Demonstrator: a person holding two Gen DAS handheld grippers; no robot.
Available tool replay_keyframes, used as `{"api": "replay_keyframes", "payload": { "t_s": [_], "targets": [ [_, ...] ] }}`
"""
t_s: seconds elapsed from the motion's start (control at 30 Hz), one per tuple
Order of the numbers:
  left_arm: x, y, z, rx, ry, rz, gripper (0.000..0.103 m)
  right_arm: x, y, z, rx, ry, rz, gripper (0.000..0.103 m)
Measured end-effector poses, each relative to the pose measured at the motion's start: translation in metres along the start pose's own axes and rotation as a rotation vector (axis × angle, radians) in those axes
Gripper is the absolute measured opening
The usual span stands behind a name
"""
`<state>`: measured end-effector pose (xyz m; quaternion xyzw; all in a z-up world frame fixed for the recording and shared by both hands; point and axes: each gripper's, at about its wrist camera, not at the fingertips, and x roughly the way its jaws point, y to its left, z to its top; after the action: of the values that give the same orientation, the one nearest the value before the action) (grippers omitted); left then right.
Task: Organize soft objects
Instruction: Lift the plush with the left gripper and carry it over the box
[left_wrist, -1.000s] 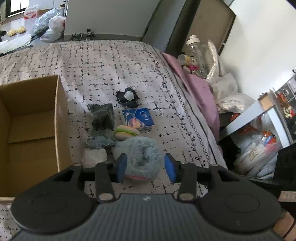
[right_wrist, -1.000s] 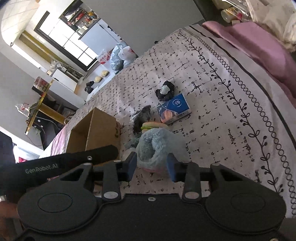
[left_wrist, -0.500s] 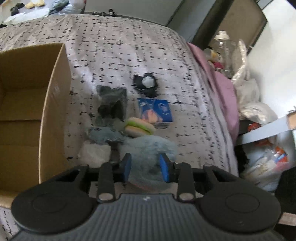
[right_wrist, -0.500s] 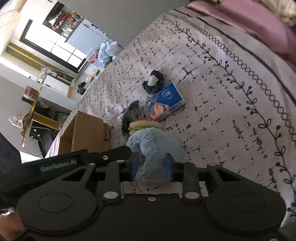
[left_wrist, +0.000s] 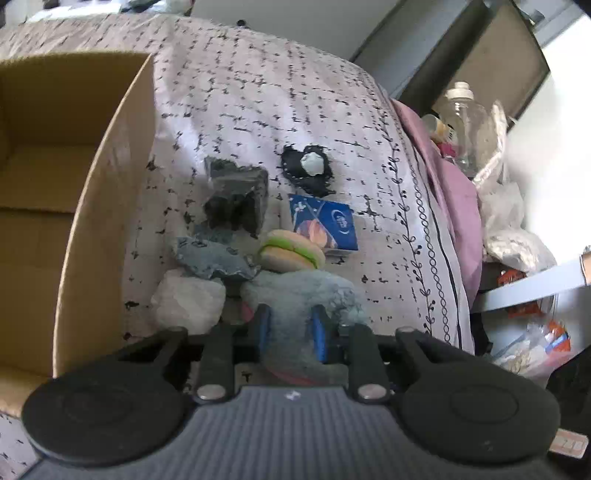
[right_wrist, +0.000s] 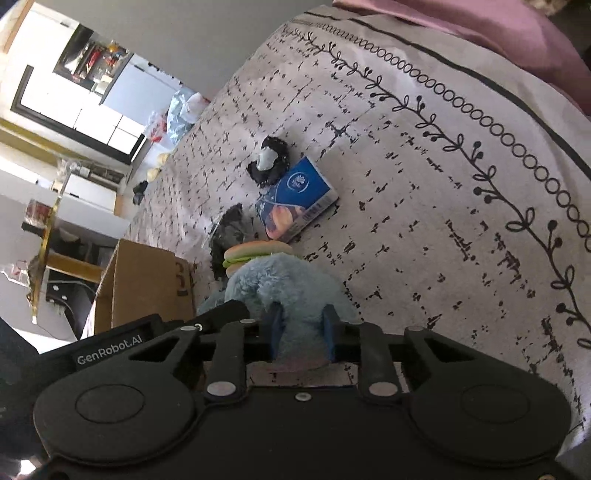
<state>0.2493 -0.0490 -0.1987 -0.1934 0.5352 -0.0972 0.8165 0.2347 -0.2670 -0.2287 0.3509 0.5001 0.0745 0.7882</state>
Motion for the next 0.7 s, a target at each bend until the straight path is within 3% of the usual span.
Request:
{"api": "replay_keyframes", "payload": {
  "t_s": [0.7],
  "targets": [
    [-0.053,-0.022,0.005,0.079,-0.072,-0.047,0.019,-0.051,0.035,-0.001,-0.045,-0.117,0.026,0.021]
  ]
}}
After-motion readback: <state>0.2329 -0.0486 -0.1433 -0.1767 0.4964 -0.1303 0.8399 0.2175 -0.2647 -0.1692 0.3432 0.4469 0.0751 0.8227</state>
